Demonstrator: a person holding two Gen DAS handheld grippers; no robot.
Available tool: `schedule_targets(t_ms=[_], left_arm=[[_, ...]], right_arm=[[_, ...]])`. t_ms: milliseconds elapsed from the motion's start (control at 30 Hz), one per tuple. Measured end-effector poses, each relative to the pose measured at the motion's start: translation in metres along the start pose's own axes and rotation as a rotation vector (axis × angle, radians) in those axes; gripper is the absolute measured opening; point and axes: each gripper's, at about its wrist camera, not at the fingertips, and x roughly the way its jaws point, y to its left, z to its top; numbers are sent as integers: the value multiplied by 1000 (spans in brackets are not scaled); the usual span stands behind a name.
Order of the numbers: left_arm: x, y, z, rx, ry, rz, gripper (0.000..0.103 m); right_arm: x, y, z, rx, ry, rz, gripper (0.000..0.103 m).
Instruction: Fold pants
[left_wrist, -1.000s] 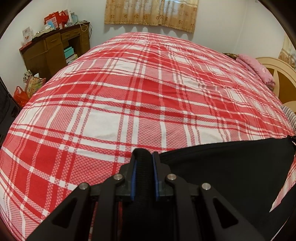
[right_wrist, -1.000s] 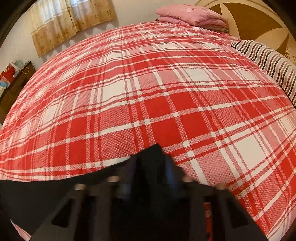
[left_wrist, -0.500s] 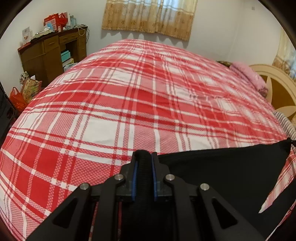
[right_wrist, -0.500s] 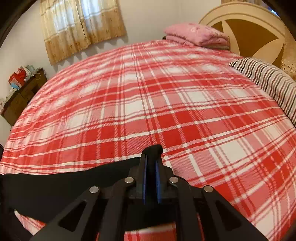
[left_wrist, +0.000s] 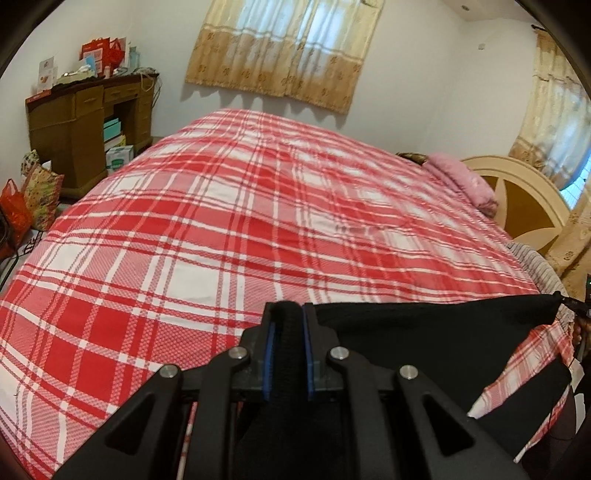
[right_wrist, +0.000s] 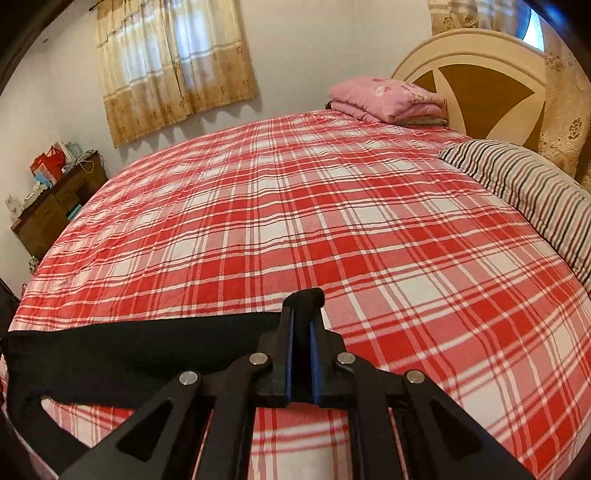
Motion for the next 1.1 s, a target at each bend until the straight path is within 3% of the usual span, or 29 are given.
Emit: schedule_targets(t_ms=[433,733,1100], left_arm=[[-47,3,-12,10,-107,-130,12],[-73,14,-33,13,-158,-200,12],[-83,26,-82,15,-144,-240,12]], right_arm=[[-69,-23,-54,53,-98,60,7],[-96,-46,-102,88,-94,83,7],[-103,-71,-156,129,-50,93,7]])
